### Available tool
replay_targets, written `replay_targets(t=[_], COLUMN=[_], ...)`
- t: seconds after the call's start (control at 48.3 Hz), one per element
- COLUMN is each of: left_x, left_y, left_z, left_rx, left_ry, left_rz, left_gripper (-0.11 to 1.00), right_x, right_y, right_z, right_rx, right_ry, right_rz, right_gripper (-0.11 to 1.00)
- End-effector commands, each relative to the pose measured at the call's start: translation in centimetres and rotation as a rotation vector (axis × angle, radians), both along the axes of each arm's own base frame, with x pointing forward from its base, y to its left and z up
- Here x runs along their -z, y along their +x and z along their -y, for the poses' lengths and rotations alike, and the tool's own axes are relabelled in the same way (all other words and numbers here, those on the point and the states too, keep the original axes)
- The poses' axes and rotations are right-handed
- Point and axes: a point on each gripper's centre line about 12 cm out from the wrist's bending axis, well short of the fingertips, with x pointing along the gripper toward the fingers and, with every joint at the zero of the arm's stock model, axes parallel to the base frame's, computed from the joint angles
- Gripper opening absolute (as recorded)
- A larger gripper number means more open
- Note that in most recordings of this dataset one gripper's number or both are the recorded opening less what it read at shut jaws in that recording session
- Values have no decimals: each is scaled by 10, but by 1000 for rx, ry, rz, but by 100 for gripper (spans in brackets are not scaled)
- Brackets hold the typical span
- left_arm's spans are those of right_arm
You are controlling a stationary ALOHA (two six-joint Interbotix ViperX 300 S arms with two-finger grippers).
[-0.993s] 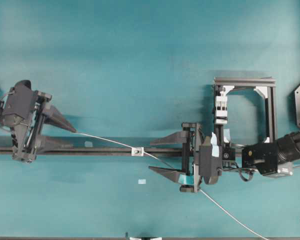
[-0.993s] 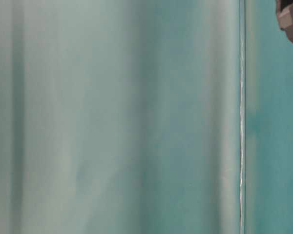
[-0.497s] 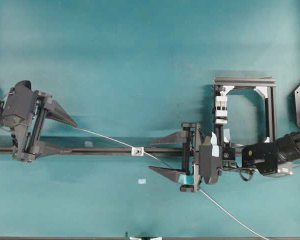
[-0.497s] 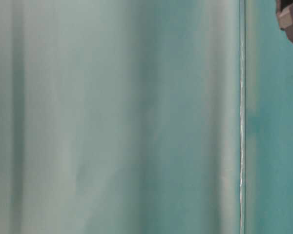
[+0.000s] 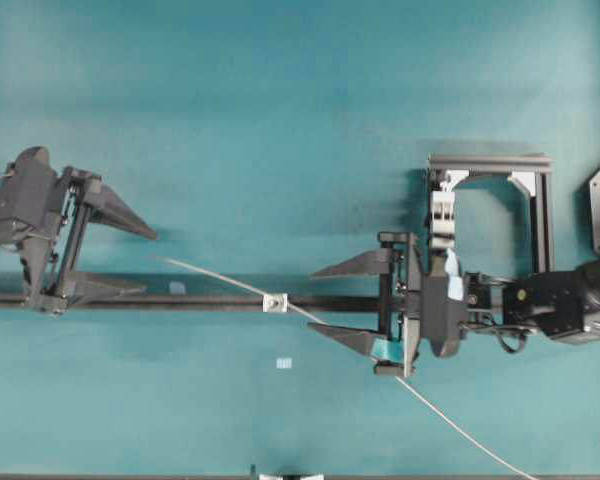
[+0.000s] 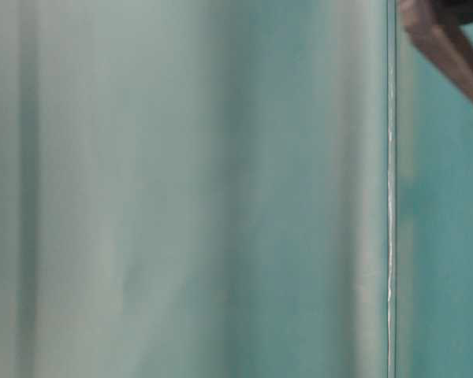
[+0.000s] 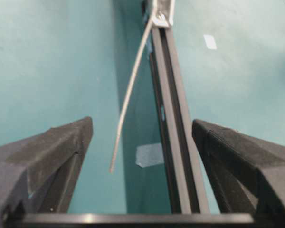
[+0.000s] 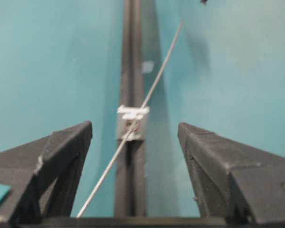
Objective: Insert the wire through the hole in the metal fitting marked with a red label. (retake)
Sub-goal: 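Pull the wire leftward through the hole with the left gripper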
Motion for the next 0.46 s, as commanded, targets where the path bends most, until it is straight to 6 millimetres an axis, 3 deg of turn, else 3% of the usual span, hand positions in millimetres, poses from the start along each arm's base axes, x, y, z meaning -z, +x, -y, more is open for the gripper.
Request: replay_targets(t=[0.0, 0.435], left_x=[-8, -28], left_y=[-1, -16], left_z=[-4, -23], left_rx=[-11, -62], left_ry=[0, 37], left_rz=[25, 81], left_gripper=[60, 60], right_x=[-18, -28], right_y=[0, -10], right_z=[5, 32], right_rx=[12, 70], right_ry=[18, 20], right_rz=[46, 52], right_gripper=[82, 82])
